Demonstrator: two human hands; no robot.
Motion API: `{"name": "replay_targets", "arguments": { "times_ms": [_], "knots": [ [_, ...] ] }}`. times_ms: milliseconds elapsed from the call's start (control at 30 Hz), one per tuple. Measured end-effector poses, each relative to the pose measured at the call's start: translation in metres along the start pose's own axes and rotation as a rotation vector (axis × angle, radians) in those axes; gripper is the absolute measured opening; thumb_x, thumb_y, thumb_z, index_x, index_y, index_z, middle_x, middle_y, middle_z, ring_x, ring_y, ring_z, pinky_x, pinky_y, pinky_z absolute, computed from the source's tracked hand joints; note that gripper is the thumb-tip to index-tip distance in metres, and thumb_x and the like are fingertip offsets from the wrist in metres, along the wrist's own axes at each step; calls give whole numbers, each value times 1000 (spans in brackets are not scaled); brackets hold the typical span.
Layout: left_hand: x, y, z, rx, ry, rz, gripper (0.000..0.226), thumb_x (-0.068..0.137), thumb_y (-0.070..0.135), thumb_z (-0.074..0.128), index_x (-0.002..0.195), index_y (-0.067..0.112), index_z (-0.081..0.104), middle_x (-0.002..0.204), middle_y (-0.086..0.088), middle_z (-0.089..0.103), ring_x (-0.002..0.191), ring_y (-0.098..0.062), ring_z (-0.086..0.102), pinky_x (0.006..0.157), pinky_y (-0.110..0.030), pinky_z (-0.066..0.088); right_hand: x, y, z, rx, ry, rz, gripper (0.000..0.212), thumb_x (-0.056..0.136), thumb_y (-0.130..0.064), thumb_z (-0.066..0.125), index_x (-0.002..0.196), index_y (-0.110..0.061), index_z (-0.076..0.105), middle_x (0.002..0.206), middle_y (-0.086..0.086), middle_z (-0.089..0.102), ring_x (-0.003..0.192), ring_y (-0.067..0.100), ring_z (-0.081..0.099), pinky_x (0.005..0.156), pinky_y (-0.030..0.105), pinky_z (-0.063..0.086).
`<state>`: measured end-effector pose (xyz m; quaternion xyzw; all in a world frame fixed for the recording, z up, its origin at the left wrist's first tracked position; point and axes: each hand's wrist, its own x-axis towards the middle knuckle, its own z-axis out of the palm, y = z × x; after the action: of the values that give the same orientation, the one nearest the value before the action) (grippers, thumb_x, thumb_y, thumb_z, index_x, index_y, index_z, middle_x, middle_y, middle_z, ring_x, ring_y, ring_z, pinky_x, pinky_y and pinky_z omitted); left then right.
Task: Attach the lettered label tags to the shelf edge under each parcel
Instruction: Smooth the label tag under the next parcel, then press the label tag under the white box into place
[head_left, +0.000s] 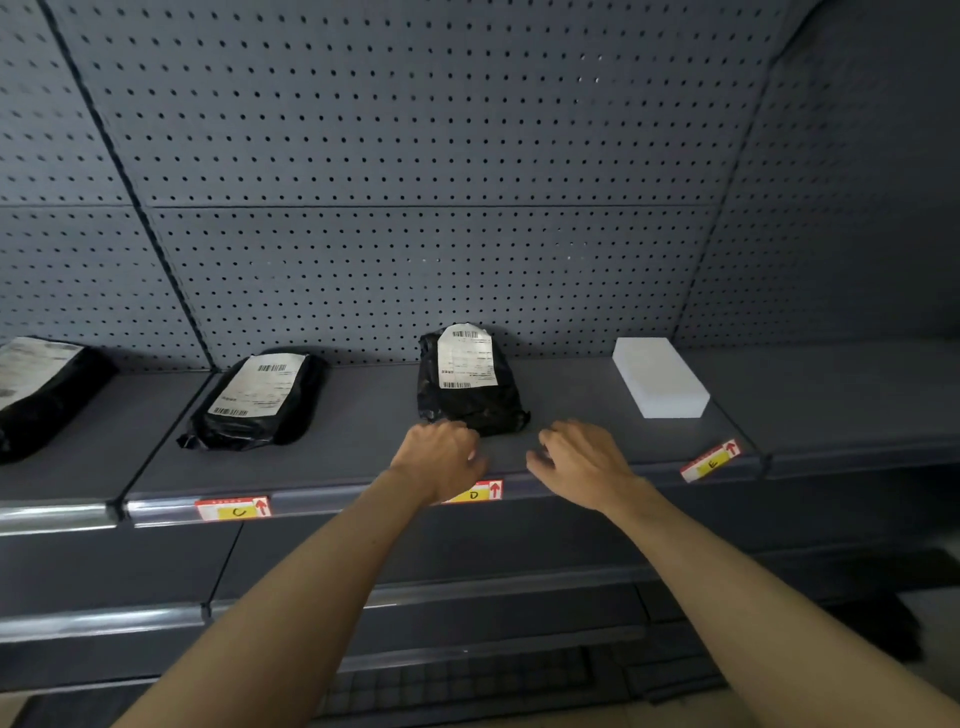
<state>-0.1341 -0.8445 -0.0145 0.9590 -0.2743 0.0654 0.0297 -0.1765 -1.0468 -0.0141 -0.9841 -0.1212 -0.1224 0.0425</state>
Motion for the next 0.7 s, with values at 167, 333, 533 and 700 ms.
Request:
{"name": "replay_targets", "arguments": {
  "times_ms": [167, 333, 533, 700],
  "knots": [
    [28, 44, -20, -40, 13, -10, 35, 92, 44, 45, 84, 17, 66, 99, -7, 70, 97, -29, 64, 82, -39, 49, -19, 56, -28, -3, -26, 128, 36, 91, -38, 49, 69, -9, 49, 71, 7, 51, 74, 27, 57, 62, 33, 43],
    [59, 104, -18, -35, 21, -15, 36, 93, 48, 45, 88, 21, 68, 102, -10, 70, 100, -31, 64, 82, -37, 48, -41, 125, -42, -53, -33, 211, 34, 89, -36, 47, 78, -6, 57, 85, 13, 60, 85, 29, 56, 64, 33, 39],
    [100, 182, 2, -36, 21, -82, 42, 92, 50, 43, 86, 19, 70, 97, -11, 71, 92, -33, 66, 77, -37, 47, -61, 206, -49, -41, -43, 178, 33, 90, -35, 47, 86, -5, 61, 88, 10, 59, 86, 26, 56, 63, 33, 42],
    [131, 244, 23, -38, -1, -107, 35, 92, 43, 45, 89, 17, 69, 97, -11, 70, 84, -31, 65, 72, -35, 44, -75, 256, -43, -2, -24, 121, 28, 91, -33, 49, 95, -8, 62, 93, 7, 58, 87, 22, 56, 64, 31, 44]
  ]
}}
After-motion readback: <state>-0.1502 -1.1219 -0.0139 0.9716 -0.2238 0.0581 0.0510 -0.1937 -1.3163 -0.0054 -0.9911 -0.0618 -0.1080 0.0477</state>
